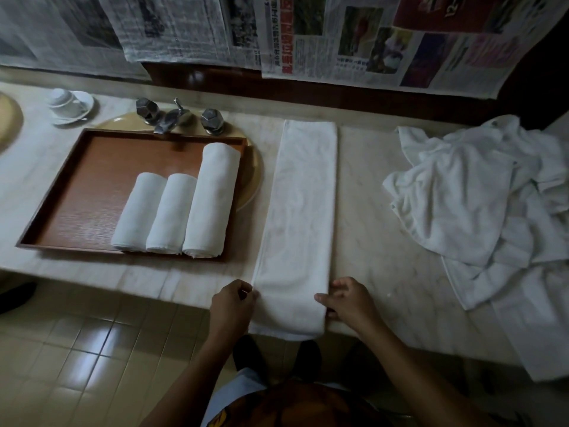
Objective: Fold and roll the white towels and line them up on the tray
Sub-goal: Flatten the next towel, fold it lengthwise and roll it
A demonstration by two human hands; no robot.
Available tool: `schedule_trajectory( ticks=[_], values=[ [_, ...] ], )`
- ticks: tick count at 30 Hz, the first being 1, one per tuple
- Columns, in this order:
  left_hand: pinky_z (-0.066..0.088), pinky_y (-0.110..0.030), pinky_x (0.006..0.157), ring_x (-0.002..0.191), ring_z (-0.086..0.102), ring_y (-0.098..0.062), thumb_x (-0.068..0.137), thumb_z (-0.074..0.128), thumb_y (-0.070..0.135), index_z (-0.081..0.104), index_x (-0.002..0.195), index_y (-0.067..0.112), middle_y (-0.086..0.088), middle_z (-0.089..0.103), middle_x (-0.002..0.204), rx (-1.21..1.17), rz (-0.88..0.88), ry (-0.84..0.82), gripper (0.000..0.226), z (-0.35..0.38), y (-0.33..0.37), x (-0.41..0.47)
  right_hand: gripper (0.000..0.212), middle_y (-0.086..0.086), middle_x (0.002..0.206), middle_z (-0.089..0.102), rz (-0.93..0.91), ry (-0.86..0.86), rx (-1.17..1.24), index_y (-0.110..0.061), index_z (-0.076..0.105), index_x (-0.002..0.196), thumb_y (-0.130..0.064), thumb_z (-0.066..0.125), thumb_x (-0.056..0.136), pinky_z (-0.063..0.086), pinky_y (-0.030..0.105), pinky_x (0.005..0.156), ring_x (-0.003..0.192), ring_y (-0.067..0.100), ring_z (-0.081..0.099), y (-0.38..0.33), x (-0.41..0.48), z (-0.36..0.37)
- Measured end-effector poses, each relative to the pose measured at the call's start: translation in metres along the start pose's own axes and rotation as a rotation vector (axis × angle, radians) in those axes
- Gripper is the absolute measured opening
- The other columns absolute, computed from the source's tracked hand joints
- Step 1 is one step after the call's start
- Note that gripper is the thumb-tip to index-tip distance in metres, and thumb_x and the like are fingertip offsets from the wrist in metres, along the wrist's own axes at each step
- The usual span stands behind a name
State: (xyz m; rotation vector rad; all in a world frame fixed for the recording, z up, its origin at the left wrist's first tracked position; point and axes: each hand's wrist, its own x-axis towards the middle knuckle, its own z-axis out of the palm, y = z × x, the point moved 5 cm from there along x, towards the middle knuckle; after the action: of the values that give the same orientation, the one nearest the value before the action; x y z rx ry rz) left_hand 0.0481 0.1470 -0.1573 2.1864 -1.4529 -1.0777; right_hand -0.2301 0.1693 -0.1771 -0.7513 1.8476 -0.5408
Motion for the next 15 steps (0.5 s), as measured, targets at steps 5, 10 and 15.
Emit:
schedule_trajectory(
  ticks=[5, 10, 15],
  values=[
    [0.051, -0.024, 0.063, 0.078, 0.063, -0.005, 0.098, 0.068, 0.03, 0.069, 0.1, 0.02, 0.007, 0.068, 0.089, -0.003, 0.0, -0.076, 0.01, 0.0, 0.004, 0.008, 0.028, 0.01, 0.077, 0.074, 0.028, 0.015, -0.057, -0.009, 0.073, 0.093, -0.037, 0.075, 0.091, 0.063, 0.05, 0.073, 0.073, 0.028, 0.074, -0.003, 0.005, 0.004],
    [0.06, -0.049, 0.074, 0.073, 0.067, -0.026, 0.098, 0.068, 0.017, 0.073, 0.086, 0.009, -0.009, 0.069, 0.073, -0.294, -0.086, -0.265, 0.016, -0.003, 0.002, 0.019, 0.034, 0.002, 0.051, 0.063, -0.011, 0.052, -0.054, -0.011, 0.067, 0.067, -0.032, 0.072, 0.093, 0.059, 0.05, 0.072, 0.054, 0.023, 0.063, -0.011, 0.003, 0.006],
    [0.056, -0.027, 0.062, 0.07, 0.071, -0.013, 0.097, 0.071, 0.027, 0.073, 0.09, 0.017, 0.001, 0.073, 0.076, -0.071, 0.014, -0.197, 0.012, -0.007, -0.004, 0.019, 0.027, 0.006, 0.063, 0.07, -0.05, 0.141, -0.087, -0.009, 0.071, 0.078, -0.033, 0.074, 0.091, 0.06, 0.05, 0.075, 0.068, 0.031, 0.07, -0.003, -0.001, 0.005]
  ],
)
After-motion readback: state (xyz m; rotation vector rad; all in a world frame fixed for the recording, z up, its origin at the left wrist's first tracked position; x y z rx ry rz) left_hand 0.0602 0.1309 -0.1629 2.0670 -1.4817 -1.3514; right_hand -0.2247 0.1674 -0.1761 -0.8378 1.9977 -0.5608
